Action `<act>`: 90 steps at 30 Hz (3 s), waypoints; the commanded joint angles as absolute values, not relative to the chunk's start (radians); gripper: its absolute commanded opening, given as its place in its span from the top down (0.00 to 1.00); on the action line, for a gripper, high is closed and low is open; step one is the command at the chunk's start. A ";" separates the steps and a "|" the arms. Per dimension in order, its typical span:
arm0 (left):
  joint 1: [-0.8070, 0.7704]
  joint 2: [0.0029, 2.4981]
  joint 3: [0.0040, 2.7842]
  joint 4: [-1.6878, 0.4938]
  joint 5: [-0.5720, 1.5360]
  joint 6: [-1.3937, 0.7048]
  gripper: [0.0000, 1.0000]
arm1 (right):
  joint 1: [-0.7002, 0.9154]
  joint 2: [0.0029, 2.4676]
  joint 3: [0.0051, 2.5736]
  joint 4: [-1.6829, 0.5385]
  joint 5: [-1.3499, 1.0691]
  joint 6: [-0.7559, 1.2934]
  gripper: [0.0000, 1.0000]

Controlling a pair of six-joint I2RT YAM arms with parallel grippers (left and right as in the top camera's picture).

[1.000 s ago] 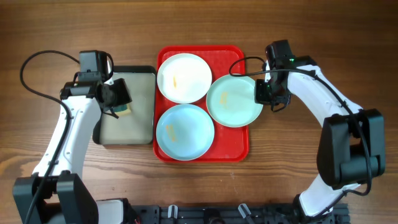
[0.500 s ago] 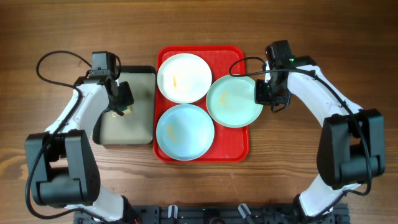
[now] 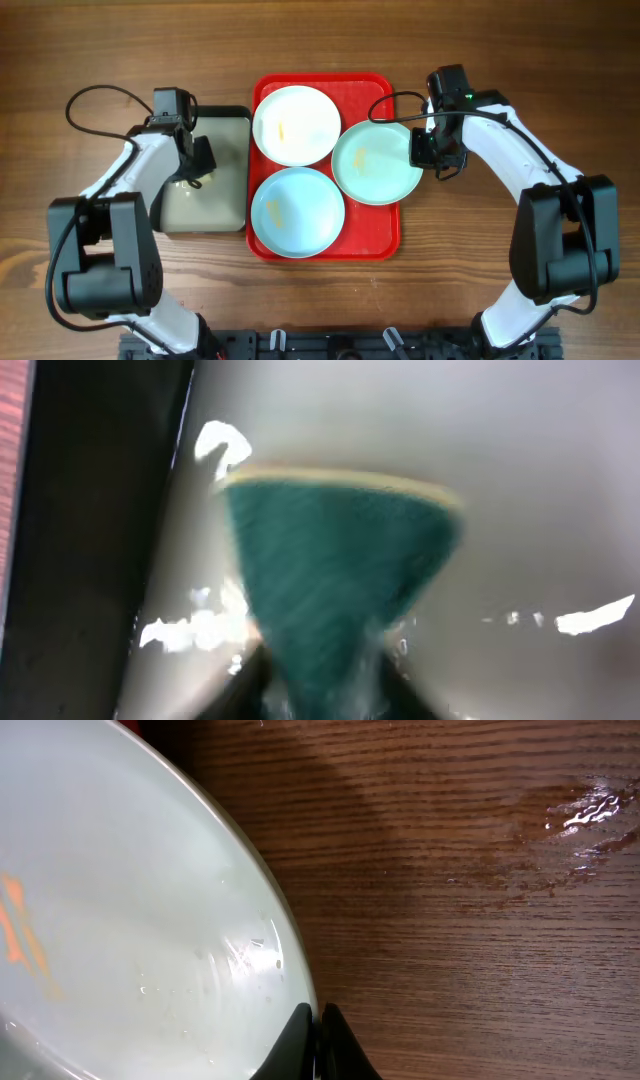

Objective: Clean dirty plates on tray and stack at the side
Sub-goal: 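Grasp the green sponge with the left gripper and lift it, then carry the sponge with the left gripper over the right-held blue plate, then scrub the blue plate surface with the sponge while right gripper holds rim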

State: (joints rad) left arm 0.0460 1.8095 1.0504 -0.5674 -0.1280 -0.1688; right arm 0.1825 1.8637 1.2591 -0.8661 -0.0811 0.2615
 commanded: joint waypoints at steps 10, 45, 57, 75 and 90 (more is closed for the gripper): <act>0.041 1.387 1.054 -0.658 -0.045 -0.139 0.96 | 0.186 1.882 1.254 -0.864 -0.075 0.262 0.96; -0.032 1.403 1.017 -0.668 0.066 -0.046 0.96 | 0.194 1.882 1.254 -0.849 -0.079 0.263 0.96; -0.031 1.417 1.018 -0.567 0.128 -0.053 0.96 | 0.193 1.882 1.254 -0.847 -0.112 0.261 0.96; -0.419 1.652 1.092 -0.136 0.344 -0.440 0.96 | 0.193 1.882 1.254 -0.838 -0.112 0.261 0.96; -0.582 1.856 1.132 -0.138 0.172 -0.454 0.96 | 0.193 1.882 1.254 -0.838 -0.112 0.236 0.96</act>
